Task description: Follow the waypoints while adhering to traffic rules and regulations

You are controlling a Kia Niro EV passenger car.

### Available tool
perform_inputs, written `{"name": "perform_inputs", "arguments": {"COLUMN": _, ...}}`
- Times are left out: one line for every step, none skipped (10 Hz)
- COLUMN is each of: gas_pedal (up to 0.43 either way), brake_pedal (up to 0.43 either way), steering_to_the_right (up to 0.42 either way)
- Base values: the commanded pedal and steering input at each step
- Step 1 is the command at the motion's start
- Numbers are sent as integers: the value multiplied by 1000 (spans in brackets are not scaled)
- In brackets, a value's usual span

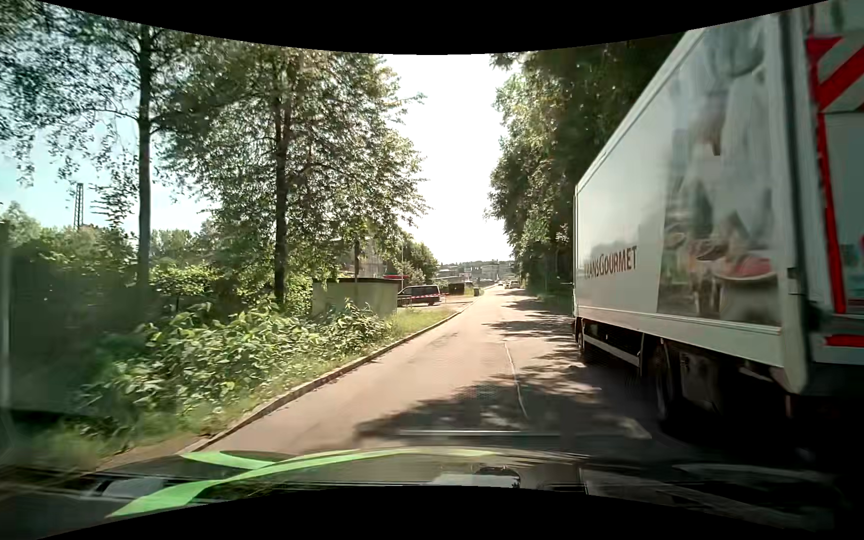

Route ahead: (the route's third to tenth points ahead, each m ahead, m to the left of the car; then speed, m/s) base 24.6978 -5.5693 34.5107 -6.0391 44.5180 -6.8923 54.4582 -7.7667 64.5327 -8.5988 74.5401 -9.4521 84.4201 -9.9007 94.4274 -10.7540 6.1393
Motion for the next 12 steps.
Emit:
{"name": "perform_inputs", "arguments": {"gas_pedal": 98, "brake_pedal": 0, "steering_to_the_right": 48}}
{"name": "perform_inputs", "arguments": {"gas_pedal": 79, "brake_pedal": 0, "steering_to_the_right": 51}}
{"name": "perform_inputs", "arguments": {"gas_pedal": 79, "brake_pedal": 0, "steering_to_the_right": 52}}
{"name": "perform_inputs", "arguments": {"gas_pedal": 79, "brake_pedal": 0, "steering_to_the_right": 53}}
{"name": "perform_inputs", "arguments": {"gas_pedal": 79, "brake_pedal": 0, "steering_to_the_right": 53}}
{"name": "perform_inputs", "arguments": {"gas_pedal": 67, "brake_pedal": 0, "steering_to_the_right": 54}}
{"name": "perform_inputs", "arguments": {"gas_pedal": 67, "brake_pedal": 0, "steering_to_the_right": 53}}
{"name": "perform_inputs", "arguments": {"gas_pedal": 67, "brake_pedal": 0, "steering_to_the_right": 53}}
{"name": "perform_inputs", "arguments": {"gas_pedal": 67, "brake_pedal": 0, "steering_to_the_right": 53}}
{"name": "perform_inputs", "arguments": {"gas_pedal": 67, "brake_pedal": 0, "steering_to_the_right": 53}}
{"name": "perform_inputs", "arguments": {"gas_pedal": 67, "brake_pedal": 0, "steering_to_the_right": 50}}
{"name": "perform_inputs", "arguments": {"gas_pedal": 67, "brake_pedal": 0, "steering_to_the_right": 48}}
